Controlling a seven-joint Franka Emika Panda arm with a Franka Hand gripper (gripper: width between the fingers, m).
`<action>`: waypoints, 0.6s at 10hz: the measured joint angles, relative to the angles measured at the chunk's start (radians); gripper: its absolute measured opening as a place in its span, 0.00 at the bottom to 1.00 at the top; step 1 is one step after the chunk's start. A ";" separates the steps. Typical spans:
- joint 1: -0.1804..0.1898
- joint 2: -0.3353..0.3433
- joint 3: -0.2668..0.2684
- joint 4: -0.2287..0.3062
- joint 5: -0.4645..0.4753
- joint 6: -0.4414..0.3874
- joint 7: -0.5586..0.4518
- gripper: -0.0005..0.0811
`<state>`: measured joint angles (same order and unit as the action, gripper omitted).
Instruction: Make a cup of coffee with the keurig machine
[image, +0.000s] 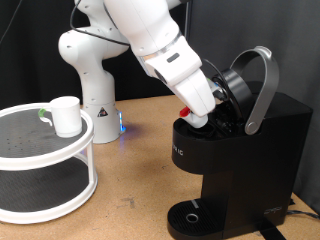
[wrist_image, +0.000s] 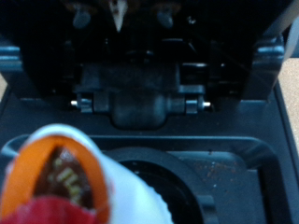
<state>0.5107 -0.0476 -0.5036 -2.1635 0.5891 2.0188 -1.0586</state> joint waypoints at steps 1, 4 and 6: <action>0.000 0.000 0.003 -0.008 0.000 0.009 -0.001 0.12; 0.000 0.001 0.013 -0.022 0.002 0.032 -0.004 0.12; 0.000 0.005 0.018 -0.023 0.002 0.036 -0.004 0.12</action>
<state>0.5108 -0.0422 -0.4853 -2.1866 0.5907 2.0549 -1.0626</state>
